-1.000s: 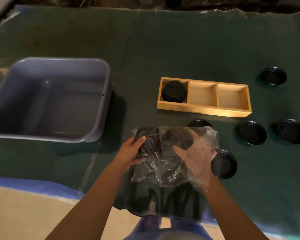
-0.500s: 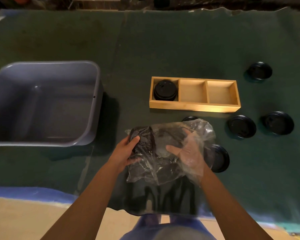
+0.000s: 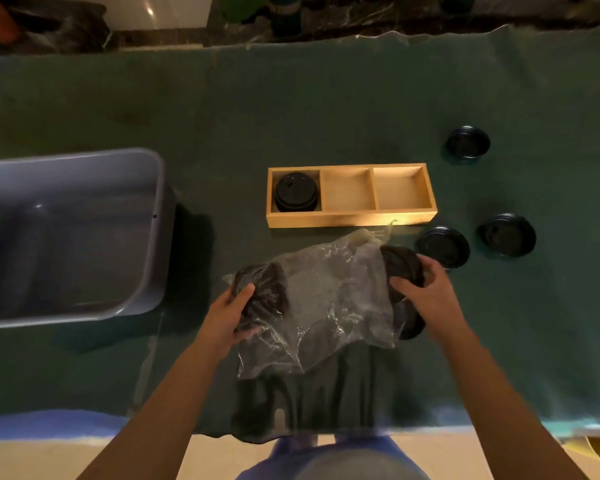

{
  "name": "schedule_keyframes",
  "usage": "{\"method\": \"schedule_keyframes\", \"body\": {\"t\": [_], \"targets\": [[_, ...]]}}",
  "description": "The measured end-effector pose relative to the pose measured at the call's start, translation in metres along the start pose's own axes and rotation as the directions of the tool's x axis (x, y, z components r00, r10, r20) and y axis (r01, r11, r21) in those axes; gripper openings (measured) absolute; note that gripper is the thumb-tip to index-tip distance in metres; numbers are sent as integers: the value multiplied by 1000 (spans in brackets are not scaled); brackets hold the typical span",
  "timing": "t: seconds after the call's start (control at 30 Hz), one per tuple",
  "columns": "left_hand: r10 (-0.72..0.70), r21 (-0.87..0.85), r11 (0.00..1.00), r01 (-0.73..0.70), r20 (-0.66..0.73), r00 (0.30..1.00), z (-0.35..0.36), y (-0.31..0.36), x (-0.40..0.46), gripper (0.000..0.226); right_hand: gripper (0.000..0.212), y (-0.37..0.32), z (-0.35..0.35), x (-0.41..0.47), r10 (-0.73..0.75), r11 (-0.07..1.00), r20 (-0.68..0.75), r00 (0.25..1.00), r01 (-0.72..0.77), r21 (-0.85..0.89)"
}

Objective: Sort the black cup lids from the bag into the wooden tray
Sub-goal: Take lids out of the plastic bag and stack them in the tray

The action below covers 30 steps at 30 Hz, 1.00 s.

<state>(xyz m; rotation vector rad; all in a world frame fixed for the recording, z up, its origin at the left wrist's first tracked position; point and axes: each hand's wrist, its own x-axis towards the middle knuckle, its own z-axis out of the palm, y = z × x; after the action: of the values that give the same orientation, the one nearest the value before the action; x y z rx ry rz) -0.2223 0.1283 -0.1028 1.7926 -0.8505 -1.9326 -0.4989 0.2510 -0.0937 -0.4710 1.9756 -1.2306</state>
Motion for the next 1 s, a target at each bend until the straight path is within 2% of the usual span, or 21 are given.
{"method": "schedule_keyframes", "body": {"t": [0.1,0.17,0.27,0.33,0.4,0.57,0.63,0.73,0.87,0.93,1.0], "targets": [[-13,-21,1000,13,-15,1000,1,-1,2,39,54,-13,-29,7,-62,990,-123,990,77,116],[-27,-33,999,26,-17,1000,2,-1,3,37,52,-26,-39,12,-99,978,-146,984,123,167],[-40,-36,999,39,-22,999,3,-1,5,37,48,-48,-35,32,-88,938,-73,994,107,329],[-41,-30,999,40,-33,999,3,-1,7,41,50,-64,-25,55,-41,902,20,999,28,432],[-41,-27,999,40,-34,999,3,-1,7,44,49,-79,-11,79,9,894,127,992,-65,443],[39,-5,999,-40,-62,997,6,-6,7,31,41,-101,34,124,108,932,293,950,-200,303],[70,37,997,-68,-75,995,6,-9,8,29,39,-104,50,138,137,933,292,947,-222,282],[22,-22,999,-24,-94,995,6,-9,10,21,34,-104,69,158,181,934,272,945,-252,253],[-1,-60,998,-6,-104,995,6,-8,15,14,18,-101,83,173,138,976,200,970,-167,139],[6,-52,999,-11,-101,995,7,-8,14,22,32,-98,86,177,96,995,142,985,-91,-39],[11,-59,998,-16,-98,995,8,-9,12,25,47,-97,87,176,3,935,82,997,26,-354]]}}
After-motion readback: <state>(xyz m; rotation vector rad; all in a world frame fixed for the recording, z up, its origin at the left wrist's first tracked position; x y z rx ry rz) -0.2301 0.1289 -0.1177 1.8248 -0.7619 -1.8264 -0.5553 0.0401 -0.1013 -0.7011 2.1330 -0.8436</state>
